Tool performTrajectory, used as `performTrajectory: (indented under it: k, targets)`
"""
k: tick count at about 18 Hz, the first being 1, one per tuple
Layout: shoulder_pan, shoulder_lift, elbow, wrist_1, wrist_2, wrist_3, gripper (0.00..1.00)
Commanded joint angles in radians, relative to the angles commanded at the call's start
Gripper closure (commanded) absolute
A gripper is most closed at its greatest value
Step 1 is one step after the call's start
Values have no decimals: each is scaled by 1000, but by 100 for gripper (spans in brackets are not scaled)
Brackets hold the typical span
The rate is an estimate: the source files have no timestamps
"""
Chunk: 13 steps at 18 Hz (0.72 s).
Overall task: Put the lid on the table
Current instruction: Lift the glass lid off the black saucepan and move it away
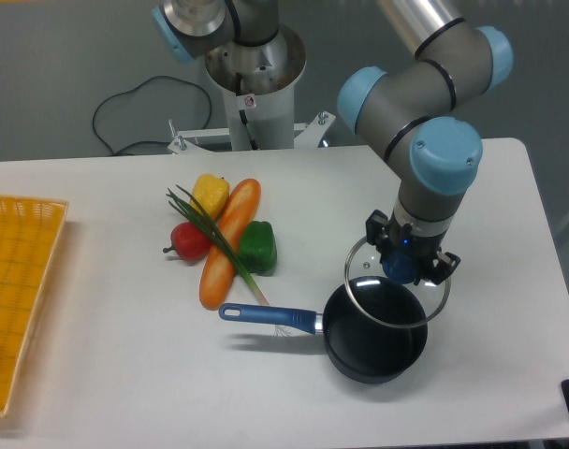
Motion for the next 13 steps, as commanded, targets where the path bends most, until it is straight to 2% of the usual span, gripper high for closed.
performTrajectory:
  k: [13]
  targets:
    - [120, 20, -55, 15, 0, 213, 48]
